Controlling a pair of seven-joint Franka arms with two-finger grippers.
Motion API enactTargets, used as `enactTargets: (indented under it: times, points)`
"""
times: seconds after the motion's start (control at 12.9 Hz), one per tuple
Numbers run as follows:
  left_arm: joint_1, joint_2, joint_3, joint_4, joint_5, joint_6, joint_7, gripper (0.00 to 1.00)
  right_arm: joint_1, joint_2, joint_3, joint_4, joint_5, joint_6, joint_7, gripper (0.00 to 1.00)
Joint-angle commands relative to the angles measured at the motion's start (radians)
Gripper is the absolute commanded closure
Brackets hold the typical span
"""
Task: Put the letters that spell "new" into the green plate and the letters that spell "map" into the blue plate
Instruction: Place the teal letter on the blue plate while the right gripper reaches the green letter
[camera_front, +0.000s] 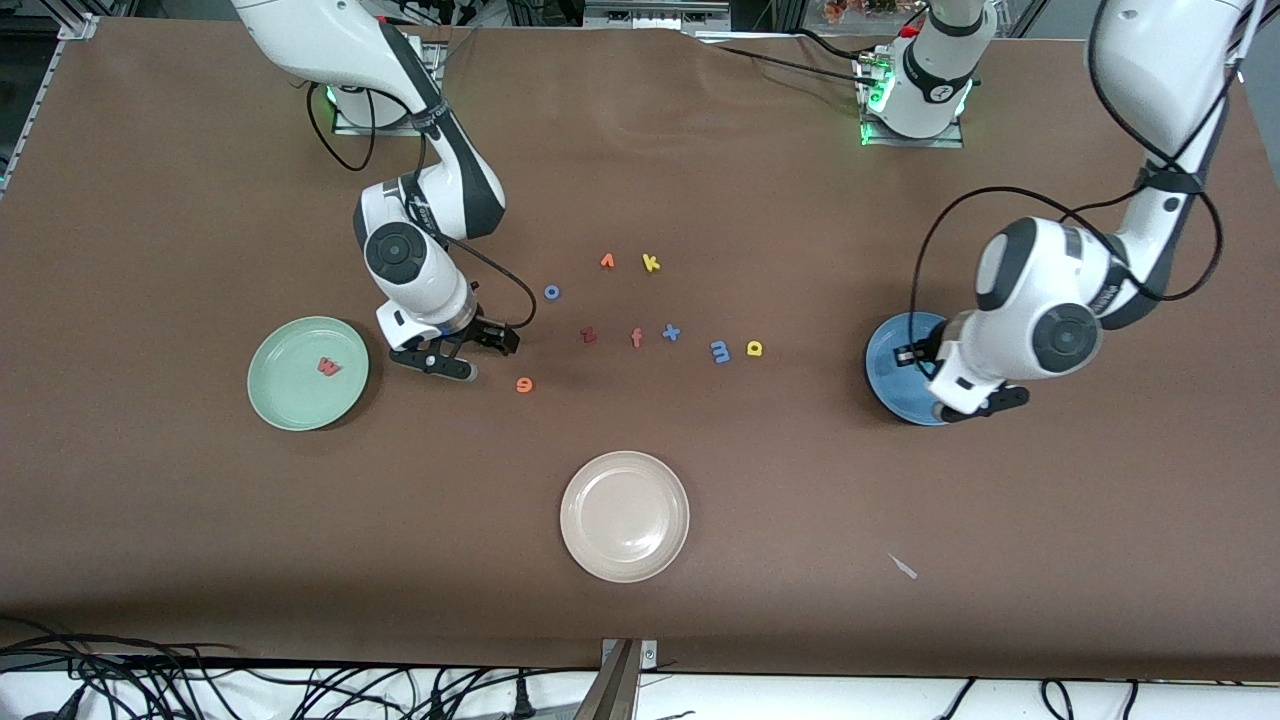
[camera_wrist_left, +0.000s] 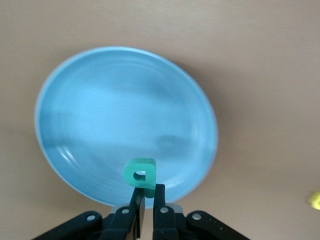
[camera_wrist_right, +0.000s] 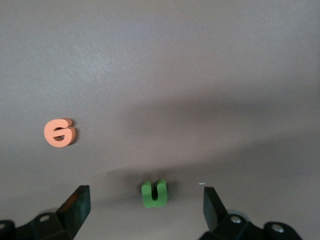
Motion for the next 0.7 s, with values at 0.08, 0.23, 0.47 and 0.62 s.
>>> enactTargets:
  times: [0.08,0.23,0.47,0.62]
  points:
    - [0.043,0.097,-0.011,-0.003,0.150,0.066,0.044,1.00,0.010,0.006,0.002,-0.068,-0.014,0.108,0.022,0.01]
    - [0.081,0.114,-0.011,-0.003,0.183,0.070,0.049,1.00,0.012,0.008,0.002,-0.073,-0.012,0.115,0.024,0.08]
    - [0.081,0.109,-0.015,-0.003,0.169,0.068,0.035,0.14,0.026,0.011,0.006,-0.073,-0.009,0.113,0.022,0.31]
    - [0.070,0.076,-0.033,0.001,0.166,0.051,0.009,0.00,0.026,0.014,0.006,-0.073,-0.009,0.113,0.022,0.58]
